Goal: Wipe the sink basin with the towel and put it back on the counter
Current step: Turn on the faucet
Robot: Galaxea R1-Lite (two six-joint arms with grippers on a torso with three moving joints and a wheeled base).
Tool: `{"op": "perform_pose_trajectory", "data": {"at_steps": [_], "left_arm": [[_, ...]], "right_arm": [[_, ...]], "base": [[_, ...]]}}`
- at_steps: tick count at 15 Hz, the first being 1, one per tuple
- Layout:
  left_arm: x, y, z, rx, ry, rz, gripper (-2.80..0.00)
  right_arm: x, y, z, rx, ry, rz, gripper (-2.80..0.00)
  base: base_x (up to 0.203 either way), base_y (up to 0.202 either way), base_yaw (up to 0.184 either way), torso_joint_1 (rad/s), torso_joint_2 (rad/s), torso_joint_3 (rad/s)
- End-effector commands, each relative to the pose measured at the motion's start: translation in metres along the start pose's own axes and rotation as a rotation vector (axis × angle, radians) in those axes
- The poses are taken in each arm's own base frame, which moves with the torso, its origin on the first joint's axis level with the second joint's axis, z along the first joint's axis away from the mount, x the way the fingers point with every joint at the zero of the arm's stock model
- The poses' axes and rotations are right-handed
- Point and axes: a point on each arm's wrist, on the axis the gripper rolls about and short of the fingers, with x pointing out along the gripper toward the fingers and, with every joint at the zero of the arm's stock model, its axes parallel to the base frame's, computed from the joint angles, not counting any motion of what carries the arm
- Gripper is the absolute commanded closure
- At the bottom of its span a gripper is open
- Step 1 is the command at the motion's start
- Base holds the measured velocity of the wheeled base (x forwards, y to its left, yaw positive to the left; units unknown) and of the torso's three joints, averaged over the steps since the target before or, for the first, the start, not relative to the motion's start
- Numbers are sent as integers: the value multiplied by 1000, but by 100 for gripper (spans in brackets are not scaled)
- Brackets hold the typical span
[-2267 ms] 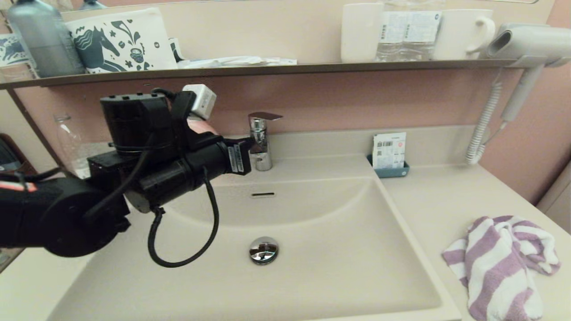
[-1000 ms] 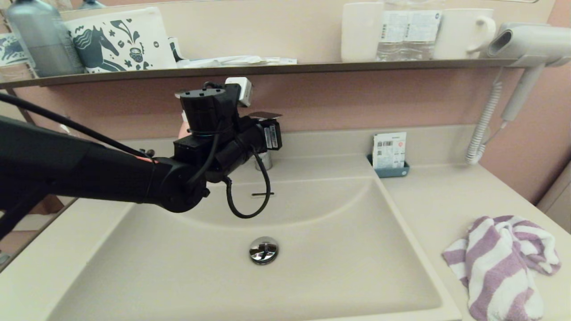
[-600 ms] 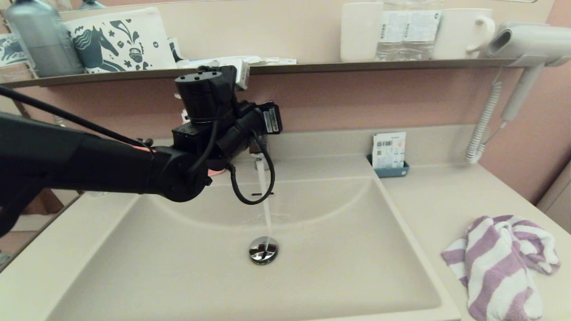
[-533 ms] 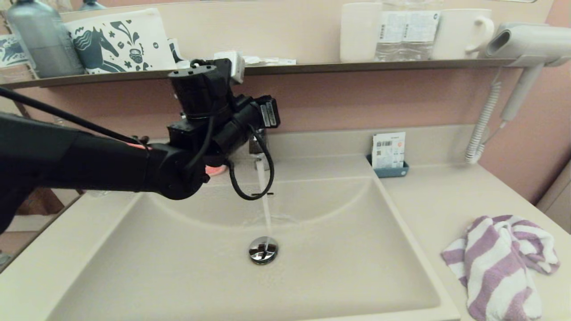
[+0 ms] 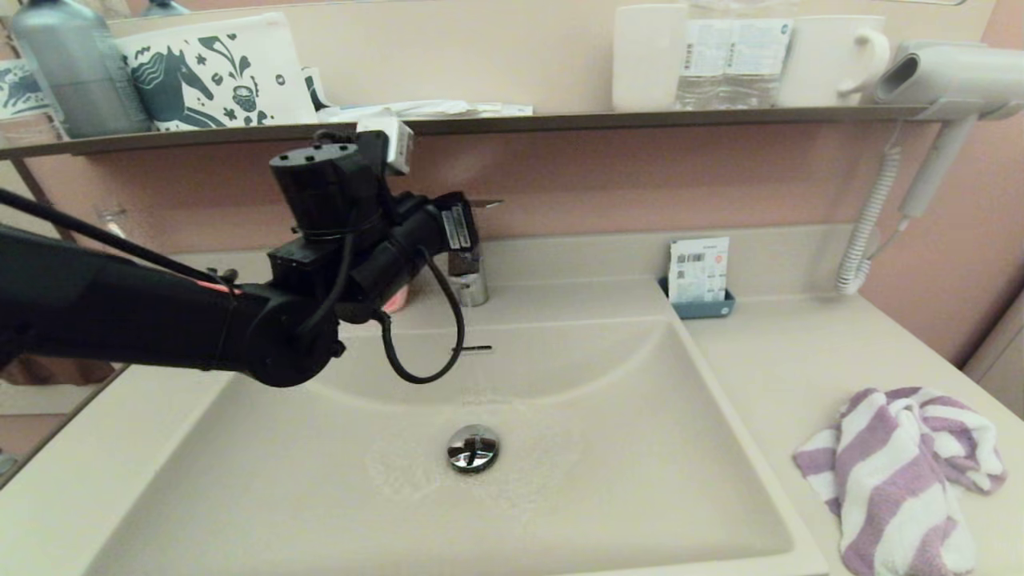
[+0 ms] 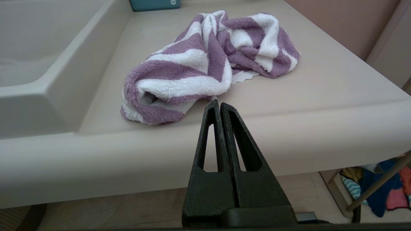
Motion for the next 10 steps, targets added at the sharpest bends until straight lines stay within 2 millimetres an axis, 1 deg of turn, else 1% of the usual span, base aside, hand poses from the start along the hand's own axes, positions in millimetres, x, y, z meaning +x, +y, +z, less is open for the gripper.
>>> {"op": "perform_pose_trajectory", "data": {"at_steps": [1, 4, 6, 8, 10], "left_arm": [[-2, 5, 13, 3, -40, 12, 0], [-1, 5, 17, 11, -54, 13, 0], [-4, 4, 8, 15, -26, 8, 0], [-6, 1, 4, 14, -10, -2, 0], [-6, -6, -5, 18, 15, -20, 0]], "right_arm": [[0, 0, 0, 0, -1, 0, 0], [0, 0, 0, 0, -1, 0, 0], [0, 0, 0, 0, -1, 0, 0], [0, 0, 0, 0, -1, 0, 0], [0, 0, 0, 0, -1, 0, 0]], "base": [[0, 0, 0, 0, 0, 0], [0, 0, 0, 0, 0, 0], [0, 0, 0, 0, 0, 0], [0, 0, 0, 0, 0, 0], [0, 0, 0, 0, 0, 0]]}}
